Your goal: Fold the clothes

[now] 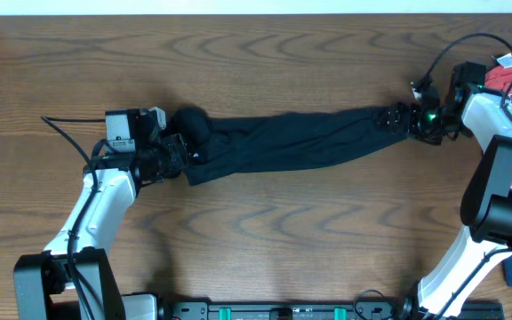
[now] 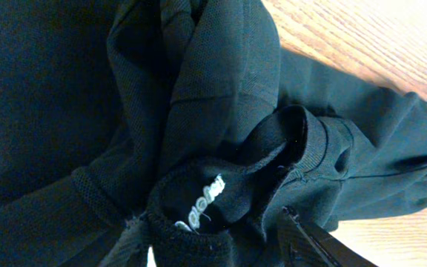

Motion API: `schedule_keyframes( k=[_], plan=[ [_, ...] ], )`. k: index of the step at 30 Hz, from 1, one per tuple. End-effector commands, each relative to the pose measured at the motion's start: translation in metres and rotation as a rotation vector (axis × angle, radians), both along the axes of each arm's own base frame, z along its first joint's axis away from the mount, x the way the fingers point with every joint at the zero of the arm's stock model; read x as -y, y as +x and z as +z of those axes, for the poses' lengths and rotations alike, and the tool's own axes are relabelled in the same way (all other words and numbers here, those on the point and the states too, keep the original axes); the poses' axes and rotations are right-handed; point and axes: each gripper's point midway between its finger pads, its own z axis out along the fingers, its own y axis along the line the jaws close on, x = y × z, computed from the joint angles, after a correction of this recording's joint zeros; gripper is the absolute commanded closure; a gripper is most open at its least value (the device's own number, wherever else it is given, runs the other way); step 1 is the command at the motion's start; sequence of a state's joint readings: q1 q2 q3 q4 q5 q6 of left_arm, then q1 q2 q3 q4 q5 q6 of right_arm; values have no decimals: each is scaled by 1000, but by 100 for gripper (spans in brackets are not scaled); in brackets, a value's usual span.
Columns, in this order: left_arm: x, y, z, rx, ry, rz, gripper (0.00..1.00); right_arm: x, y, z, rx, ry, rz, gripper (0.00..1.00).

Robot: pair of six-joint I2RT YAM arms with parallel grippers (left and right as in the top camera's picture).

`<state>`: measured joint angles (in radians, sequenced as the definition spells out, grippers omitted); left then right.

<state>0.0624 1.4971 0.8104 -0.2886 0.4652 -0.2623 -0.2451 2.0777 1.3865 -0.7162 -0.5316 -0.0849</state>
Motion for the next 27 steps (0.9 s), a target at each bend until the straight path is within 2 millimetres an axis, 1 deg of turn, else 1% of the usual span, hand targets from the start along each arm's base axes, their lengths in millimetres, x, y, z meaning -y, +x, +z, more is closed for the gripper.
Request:
schedule_keyframes(
  k=[1, 5, 12, 13, 14, 16, 17, 20, 23, 25, 27],
  plan=[
    [1, 4, 5, 3, -7, -2, 43, -11, -35, -52, -148, 53, -6, 1],
    [1, 2, 4, -5, -7, -2, 43, -27, -35, -62, -143, 149, 5, 1],
    [1, 3, 4, -4, -7, -2, 43, -51, -49, -101, -217, 218, 41, 1],
    [1, 3, 4, -4, -7, -2, 43, -55, -48, -102, -215, 233, 45, 3],
    [1, 3, 4, -4, -7, -2, 43, -58, -48, -103, -212, 248, 49, 32],
    [1, 3, 4, -3, -7, -2, 43, -61, -46, -102, -200, 262, 54, 78],
    [1, 3, 4, -4, -7, -2, 43, -61, -45, -101, -196, 261, 55, 99],
    [1, 3, 4, -5, -8, 1, 43, -60, -42, -100, -188, 256, 55, 99],
    [1, 3, 4, -5, -9, 1, 43, -52, -36, -96, -181, 246, 39, 99],
    [1, 3, 4, -5, -9, 1, 43, -44, -29, -87, -172, 246, 22, 99],
    [1, 3, 4, -5, -9, 1, 43, -30, -19, -74, -157, 238, -3, 99]
  ],
)
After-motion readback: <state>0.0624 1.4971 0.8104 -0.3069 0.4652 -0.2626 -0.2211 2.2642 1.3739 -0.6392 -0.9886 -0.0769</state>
